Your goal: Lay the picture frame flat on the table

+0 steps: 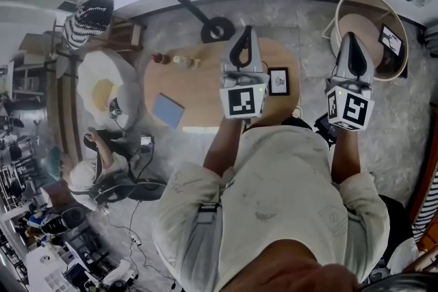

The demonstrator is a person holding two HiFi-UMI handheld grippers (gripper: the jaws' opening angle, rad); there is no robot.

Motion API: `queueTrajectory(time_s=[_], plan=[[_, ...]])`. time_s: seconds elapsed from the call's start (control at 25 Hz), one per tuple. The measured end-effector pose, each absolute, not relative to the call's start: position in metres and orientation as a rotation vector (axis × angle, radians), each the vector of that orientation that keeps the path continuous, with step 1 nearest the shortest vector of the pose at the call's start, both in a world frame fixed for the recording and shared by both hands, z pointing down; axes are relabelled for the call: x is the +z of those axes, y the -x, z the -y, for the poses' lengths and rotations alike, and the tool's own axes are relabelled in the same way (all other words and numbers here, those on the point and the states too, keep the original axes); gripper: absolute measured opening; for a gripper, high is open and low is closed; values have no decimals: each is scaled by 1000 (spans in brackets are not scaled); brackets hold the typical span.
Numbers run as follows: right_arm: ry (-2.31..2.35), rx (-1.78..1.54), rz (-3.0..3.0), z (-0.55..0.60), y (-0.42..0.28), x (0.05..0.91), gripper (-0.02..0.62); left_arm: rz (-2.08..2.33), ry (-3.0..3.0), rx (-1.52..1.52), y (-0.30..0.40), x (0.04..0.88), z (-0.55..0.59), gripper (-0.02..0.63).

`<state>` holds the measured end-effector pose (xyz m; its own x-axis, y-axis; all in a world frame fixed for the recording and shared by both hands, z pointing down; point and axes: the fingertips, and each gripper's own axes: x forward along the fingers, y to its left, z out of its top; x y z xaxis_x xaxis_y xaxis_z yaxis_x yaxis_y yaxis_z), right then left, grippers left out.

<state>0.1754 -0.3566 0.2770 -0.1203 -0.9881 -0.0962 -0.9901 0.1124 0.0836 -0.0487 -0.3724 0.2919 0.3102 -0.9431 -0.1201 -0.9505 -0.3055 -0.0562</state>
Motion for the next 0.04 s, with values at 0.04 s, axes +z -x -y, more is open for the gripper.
queueTrajectory(time_s=[0.04], plan=[[2072,199,-2333,355,-175,278,2,-1775,2447,98,49,292,371,5]])
